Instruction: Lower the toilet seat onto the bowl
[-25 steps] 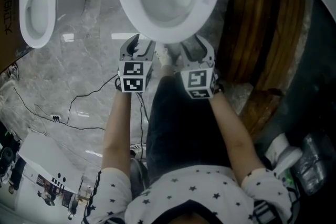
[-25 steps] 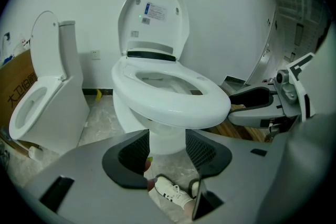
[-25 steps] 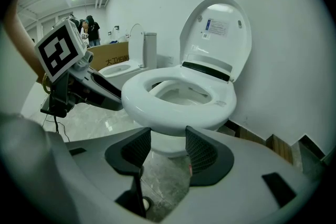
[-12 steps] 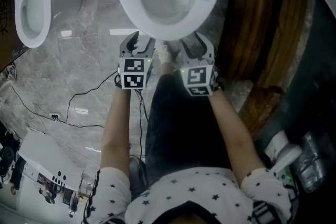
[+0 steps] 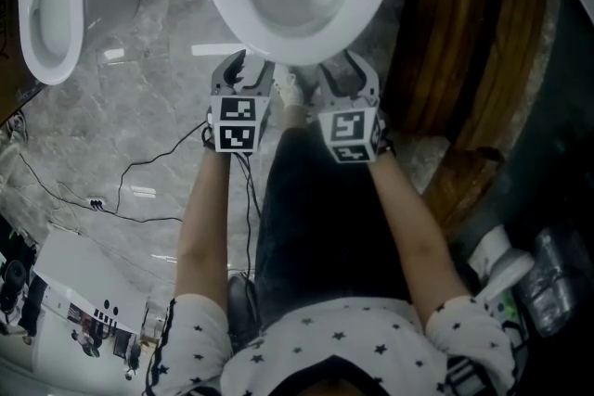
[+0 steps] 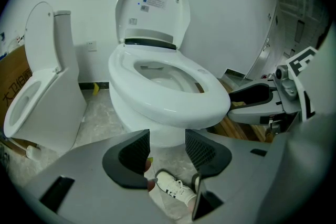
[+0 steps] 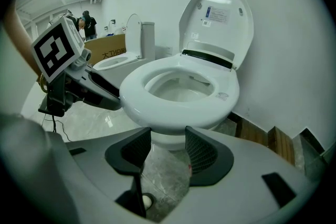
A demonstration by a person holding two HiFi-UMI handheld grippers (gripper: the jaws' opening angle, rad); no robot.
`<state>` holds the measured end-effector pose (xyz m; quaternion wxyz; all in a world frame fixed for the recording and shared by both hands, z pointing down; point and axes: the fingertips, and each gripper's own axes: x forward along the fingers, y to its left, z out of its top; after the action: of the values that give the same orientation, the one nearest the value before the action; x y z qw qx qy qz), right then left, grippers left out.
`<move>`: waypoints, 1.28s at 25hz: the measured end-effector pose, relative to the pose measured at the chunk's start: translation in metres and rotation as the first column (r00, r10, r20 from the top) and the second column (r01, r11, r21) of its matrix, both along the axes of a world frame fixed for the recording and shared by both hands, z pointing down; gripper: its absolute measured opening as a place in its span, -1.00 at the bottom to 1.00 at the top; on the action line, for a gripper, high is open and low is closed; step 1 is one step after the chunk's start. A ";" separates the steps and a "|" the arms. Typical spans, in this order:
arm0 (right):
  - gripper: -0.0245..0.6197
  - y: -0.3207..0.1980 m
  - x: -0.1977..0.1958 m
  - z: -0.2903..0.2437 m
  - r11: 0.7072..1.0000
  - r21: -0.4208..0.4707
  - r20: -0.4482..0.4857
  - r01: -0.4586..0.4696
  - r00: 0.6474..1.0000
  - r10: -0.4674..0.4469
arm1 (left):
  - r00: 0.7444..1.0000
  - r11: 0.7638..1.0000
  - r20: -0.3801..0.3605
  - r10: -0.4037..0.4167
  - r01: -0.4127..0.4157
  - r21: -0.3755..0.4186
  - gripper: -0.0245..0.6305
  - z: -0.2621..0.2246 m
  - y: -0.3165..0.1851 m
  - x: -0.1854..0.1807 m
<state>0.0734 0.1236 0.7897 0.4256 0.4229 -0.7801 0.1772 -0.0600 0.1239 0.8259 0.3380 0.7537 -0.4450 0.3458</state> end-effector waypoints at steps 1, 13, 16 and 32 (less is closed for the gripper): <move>-0.29 0.002 0.000 0.004 1.000 -0.005 0.002 -0.001 1.000 0.001 | 1.000 1.000 -0.001 -0.002 0.002 -0.003 -0.27 0.002 0.000 -0.001; -0.29 0.001 -0.001 0.022 0.999 -0.035 -0.003 -0.015 1.000 0.015 | 0.999 0.999 0.022 0.036 -0.035 -0.036 -0.30 0.022 0.001 0.000; -0.29 0.001 0.000 0.029 0.999 -0.043 -0.004 -0.020 1.000 0.020 | 0.999 0.998 0.029 0.046 -0.045 -0.043 -0.30 0.028 0.000 0.000; -0.29 -0.001 0.001 0.054 0.995 -0.088 0.005 -0.038 0.999 0.038 | 0.998 0.995 0.050 0.049 -0.045 -0.088 -0.36 0.055 0.000 0.003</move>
<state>0.0746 0.1224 0.8441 0.4376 0.4179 -0.7648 0.2210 -0.0571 0.1238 0.8808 0.3507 0.7393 -0.4202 0.3922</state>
